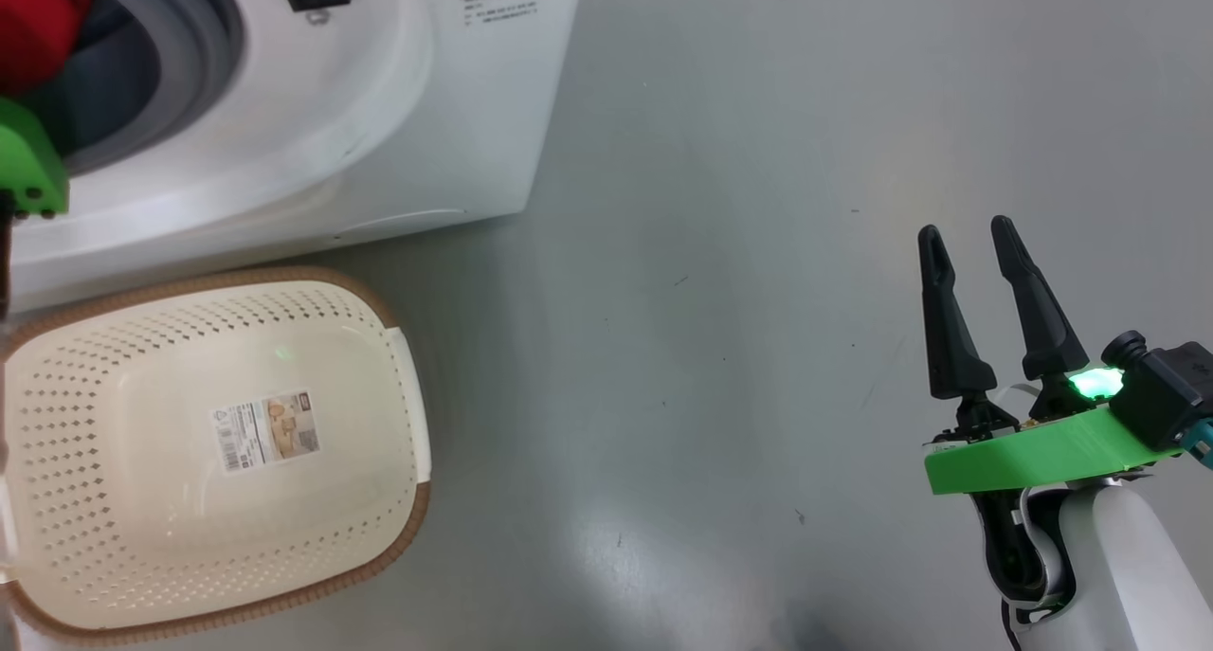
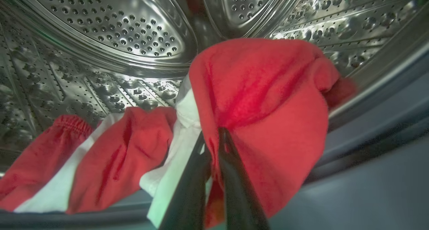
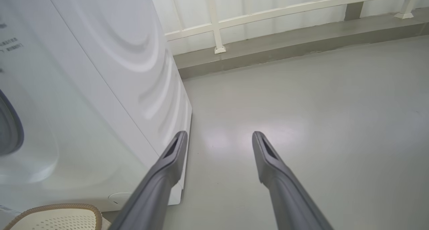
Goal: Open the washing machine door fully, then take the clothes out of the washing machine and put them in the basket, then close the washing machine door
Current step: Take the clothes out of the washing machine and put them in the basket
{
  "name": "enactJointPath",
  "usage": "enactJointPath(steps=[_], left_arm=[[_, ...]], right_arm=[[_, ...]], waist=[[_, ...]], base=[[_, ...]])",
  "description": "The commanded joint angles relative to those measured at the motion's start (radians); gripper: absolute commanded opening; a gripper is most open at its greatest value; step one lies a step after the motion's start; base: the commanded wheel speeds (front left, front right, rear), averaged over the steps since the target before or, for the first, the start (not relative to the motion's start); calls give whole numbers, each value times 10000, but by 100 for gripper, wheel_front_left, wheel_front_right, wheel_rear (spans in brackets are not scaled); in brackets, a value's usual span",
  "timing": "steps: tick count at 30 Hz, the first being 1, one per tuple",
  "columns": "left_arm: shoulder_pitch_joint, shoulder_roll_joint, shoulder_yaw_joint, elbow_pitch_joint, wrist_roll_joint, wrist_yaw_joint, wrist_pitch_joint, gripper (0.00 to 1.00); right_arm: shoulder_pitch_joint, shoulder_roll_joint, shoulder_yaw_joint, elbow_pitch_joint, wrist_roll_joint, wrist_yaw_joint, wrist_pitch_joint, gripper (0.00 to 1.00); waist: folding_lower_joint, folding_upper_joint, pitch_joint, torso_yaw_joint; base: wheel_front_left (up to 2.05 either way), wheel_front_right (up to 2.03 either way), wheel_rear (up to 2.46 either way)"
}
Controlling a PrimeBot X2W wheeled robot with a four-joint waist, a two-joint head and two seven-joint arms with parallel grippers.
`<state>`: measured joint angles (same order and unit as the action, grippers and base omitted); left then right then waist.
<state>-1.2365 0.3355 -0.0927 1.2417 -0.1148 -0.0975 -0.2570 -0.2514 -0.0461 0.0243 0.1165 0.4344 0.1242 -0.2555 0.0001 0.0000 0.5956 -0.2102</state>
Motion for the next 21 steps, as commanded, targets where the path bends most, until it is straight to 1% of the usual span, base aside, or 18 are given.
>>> enactJointPath(steps=[1,6,7,11,13,14,17,21], left_arm=[[97,443,252,-484,-139,20,-48,0],[857,309,718,-1758,-525,139,-48,0],[857,309,718,-1758,-525,139,-48,0],[1804,117,1214,-3115,-727,278,-48,0],[2305,-50,1516,-3802,-801,349,-48,0],[2817,-246,1790,-4436,-823,358,-48,0],[3518,-557,2265,-5396,-818,346,-48,0],[4386,-1044,2831,-6591,-695,207,-48,0]], right_arm=[[-15,-41,196,-219,56,65,-63,100],[37,-41,117,-190,-45,65,-63,100],[37,-41,117,-190,-45,65,-63,100],[96,-41,54,-151,-186,65,-63,100],[143,-41,35,-128,-276,65,-63,100],[203,-41,9,-92,-362,65,-63,100],[307,-41,-50,-37,-477,65,-63,100],[516,-41,-142,10,-596,65,-63,100]], waist=[[-1,0,-128,81],[-1,0,-462,269],[-1,0,-462,269],[-1,0,-792,474],[-1,0,-974,593],[-1,0,-1172,707],[-1,0,-1453,885],[-1,0,-1806,1146]], base=[[0,0,0],[0,0,0],[0,0,0],[0,0,0],[0,0,0],[0,0,0],[0,0,0],[0,0,0]])
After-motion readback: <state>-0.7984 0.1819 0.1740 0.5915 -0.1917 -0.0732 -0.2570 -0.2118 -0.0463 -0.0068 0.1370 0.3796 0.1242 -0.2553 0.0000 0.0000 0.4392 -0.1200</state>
